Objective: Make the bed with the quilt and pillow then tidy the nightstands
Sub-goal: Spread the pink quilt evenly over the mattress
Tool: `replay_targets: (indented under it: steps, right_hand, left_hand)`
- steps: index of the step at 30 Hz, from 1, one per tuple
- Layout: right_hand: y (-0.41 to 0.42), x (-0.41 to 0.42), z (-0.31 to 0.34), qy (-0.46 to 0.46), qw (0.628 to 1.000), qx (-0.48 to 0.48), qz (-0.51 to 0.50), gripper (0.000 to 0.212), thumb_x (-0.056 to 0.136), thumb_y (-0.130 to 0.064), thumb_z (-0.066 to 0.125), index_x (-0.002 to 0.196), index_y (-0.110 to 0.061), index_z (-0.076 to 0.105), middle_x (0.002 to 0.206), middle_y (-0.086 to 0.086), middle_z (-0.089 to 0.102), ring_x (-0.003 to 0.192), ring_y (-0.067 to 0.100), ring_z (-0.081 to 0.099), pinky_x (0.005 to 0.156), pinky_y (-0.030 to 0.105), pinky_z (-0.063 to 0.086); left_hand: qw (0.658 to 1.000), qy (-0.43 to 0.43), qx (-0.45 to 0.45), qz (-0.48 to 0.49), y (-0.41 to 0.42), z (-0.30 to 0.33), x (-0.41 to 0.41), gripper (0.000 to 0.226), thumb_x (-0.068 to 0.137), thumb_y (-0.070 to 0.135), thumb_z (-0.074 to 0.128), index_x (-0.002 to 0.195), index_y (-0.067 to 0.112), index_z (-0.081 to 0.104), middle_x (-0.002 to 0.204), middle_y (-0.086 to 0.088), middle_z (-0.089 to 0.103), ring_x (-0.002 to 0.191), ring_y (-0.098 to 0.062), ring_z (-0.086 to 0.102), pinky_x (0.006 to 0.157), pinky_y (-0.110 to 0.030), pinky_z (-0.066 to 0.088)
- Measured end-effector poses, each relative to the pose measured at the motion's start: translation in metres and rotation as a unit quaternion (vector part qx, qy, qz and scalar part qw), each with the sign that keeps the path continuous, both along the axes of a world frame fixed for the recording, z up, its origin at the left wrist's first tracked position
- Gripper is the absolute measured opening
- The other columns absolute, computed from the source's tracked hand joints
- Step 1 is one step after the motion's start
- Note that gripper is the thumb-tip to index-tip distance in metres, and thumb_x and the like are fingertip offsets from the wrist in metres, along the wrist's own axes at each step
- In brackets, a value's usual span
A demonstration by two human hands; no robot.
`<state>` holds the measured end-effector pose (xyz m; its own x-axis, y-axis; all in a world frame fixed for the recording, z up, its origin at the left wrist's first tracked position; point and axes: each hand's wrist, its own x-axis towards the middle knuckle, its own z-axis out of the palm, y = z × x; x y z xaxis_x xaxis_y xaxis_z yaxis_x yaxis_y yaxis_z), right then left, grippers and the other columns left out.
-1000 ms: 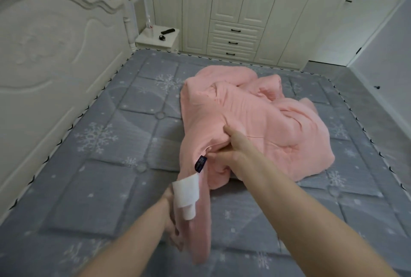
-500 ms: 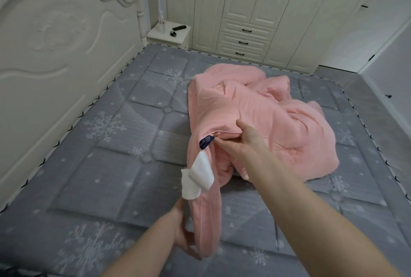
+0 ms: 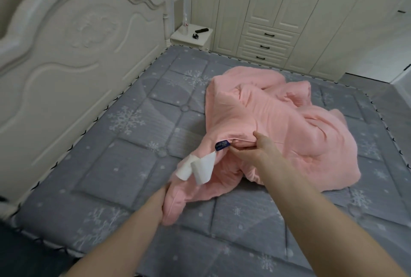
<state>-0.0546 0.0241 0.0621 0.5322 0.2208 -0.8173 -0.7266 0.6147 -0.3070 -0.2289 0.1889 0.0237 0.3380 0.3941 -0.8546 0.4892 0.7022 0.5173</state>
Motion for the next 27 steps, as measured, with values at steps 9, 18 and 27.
replay_targets:
  steps: [9,18,27]
  right_hand:
    - [-0.020,-0.021,-0.028,0.037,0.988,-0.147,0.039,0.042,0.094,-0.033,0.053,0.061,-0.015,0.034,0.038,0.000,0.032,0.035,0.017,0.033,0.055,0.024,0.048]
    - [-0.011,-0.062,-0.082,0.067,0.977,-0.142,0.141,0.038,0.081,-0.037,0.073,0.087,-0.009,0.050,0.079,0.009,0.050,0.076,0.028,0.057,0.061,0.043,0.053]
    - [0.007,-0.092,-0.088,0.071,0.979,-0.094,0.165,0.035,0.083,-0.032,0.071,0.082,-0.004,0.050,0.076,0.008,0.046,0.068,0.024,0.049,0.052,0.036,0.049]
  left_hand:
    - [0.910,-0.090,0.395,-0.087,0.079,-0.051,0.023,0.037,0.078,0.017,0.075,0.113,0.018,0.064,0.114,-0.001,0.062,0.106,-0.023,0.059,0.091,-0.029,0.045]
    - [0.833,-0.153,0.510,-0.149,0.099,-0.002,0.016,0.033,0.075,0.014,0.078,0.102,0.027,0.065,0.107,0.010,0.066,0.099,-0.008,0.059,0.087,-0.017,0.041]
    - [0.826,-0.151,0.515,-0.176,0.112,0.000,0.004,0.030,0.076,0.012,0.078,0.102,0.020,0.066,0.103,0.008,0.065,0.096,-0.010,0.059,0.080,-0.018,0.037]
